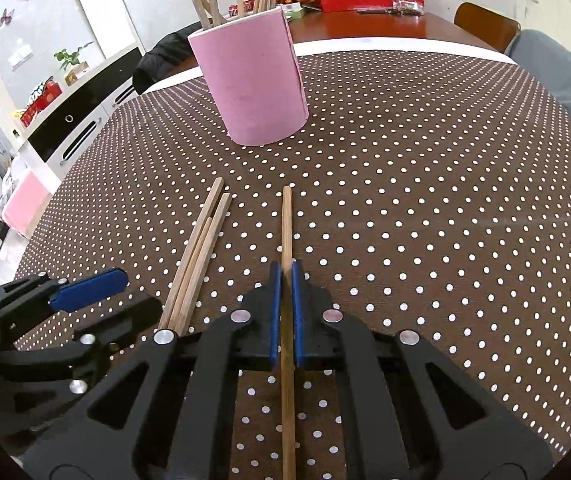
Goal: Organize utensils
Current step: 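Close the right tool on one chopstick while the left tool grasps another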
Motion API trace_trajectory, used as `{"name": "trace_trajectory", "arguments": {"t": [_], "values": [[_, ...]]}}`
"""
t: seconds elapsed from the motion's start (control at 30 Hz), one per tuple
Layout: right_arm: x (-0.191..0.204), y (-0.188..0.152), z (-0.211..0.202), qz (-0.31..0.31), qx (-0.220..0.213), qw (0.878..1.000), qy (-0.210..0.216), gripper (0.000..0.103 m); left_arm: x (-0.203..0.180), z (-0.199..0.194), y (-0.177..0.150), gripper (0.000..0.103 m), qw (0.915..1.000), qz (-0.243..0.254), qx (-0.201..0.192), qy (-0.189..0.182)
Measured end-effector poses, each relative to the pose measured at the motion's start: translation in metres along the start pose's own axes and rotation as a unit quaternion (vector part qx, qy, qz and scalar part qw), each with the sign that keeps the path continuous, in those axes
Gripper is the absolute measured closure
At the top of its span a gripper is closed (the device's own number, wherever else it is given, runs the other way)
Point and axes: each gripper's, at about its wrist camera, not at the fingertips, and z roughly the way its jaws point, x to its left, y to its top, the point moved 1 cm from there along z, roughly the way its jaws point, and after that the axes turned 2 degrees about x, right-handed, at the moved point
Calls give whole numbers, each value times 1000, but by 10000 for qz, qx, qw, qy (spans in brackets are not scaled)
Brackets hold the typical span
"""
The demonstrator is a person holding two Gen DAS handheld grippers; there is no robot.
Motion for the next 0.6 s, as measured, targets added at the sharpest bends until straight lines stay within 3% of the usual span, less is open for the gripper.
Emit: {"name": "trace_trajectory", "arguments": {"t": [0.43,0.6], "values": [[-8,-1,-6,122,3,9998,171,97,-13,16,27,51,9980,45,262,571],[-9,-1,-7,106,5,9998,164,97,-9,29,42,43,9958,-111,683,603]]}}
